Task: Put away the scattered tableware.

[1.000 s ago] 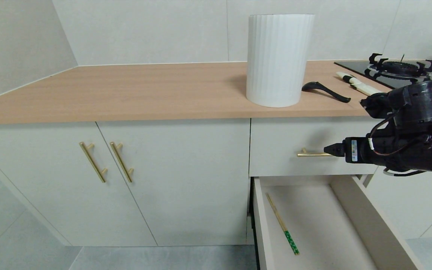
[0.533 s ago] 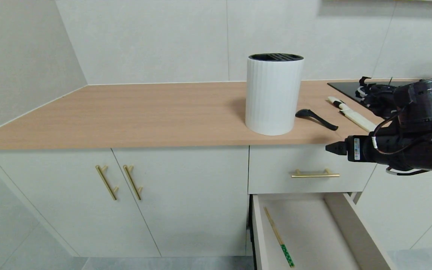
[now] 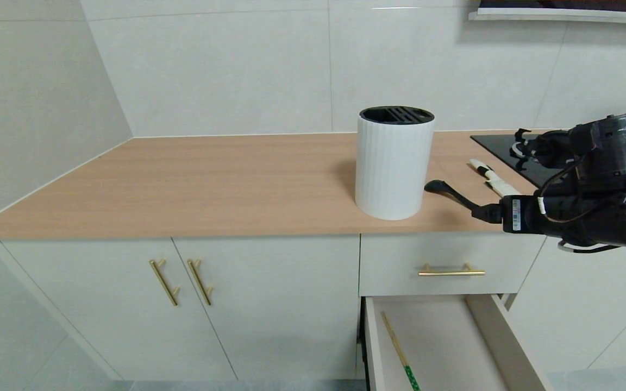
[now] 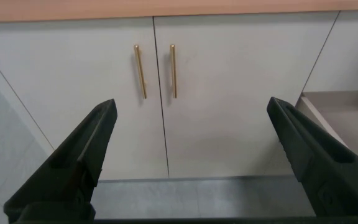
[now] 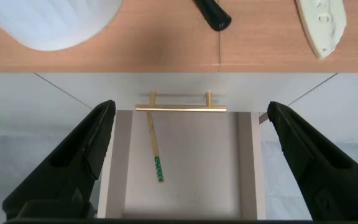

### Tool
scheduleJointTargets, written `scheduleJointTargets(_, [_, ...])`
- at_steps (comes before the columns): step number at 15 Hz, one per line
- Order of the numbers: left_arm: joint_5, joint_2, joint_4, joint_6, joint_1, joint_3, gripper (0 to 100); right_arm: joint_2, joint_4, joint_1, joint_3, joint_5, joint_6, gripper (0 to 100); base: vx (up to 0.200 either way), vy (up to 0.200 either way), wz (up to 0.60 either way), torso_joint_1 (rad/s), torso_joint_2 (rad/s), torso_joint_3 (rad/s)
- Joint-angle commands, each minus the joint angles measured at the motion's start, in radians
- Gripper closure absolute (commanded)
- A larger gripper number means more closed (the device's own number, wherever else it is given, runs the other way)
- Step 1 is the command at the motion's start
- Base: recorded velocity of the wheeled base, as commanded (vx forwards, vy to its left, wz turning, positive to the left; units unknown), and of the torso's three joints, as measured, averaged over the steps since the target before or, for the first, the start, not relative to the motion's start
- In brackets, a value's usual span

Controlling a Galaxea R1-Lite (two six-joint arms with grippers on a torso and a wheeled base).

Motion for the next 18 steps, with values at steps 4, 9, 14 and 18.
scheduleJointTargets(4, [0.000, 0.000, 0.000, 0.001, 0.000, 0.000, 0, 0.043, -0.066, -0.049, -0.008, 0.014, -0.055, 0, 0.000, 0.000, 0.00, 0.000, 0.00, 0.000])
scheduleJointTargets(9, [0.000, 0.000, 0.000, 0.001, 0.000, 0.000, 0, 0.166, -0.196, -0.133, -0.072, 0.237, -0.127, 0, 0.000, 0.000, 0.00, 0.000, 0.00, 0.000])
scheduleJointTargets(14, [0.000, 0.000, 0.000, 0.000, 0.000, 0.000, 0, 0.321, -0.281, -0.166, -0.170, 0.303, -0.162, 0, 0.000, 0.000, 0.00, 0.000, 0.00, 0.000])
scheduleJointTargets(18, [0.000, 0.000, 0.000, 0.001, 0.000, 0.000, 0, 0.441, -0.460, -0.192, -0.175, 0.295, -0.164, 0, 0.000, 0.000, 0.00, 0.000, 0.00, 0.000])
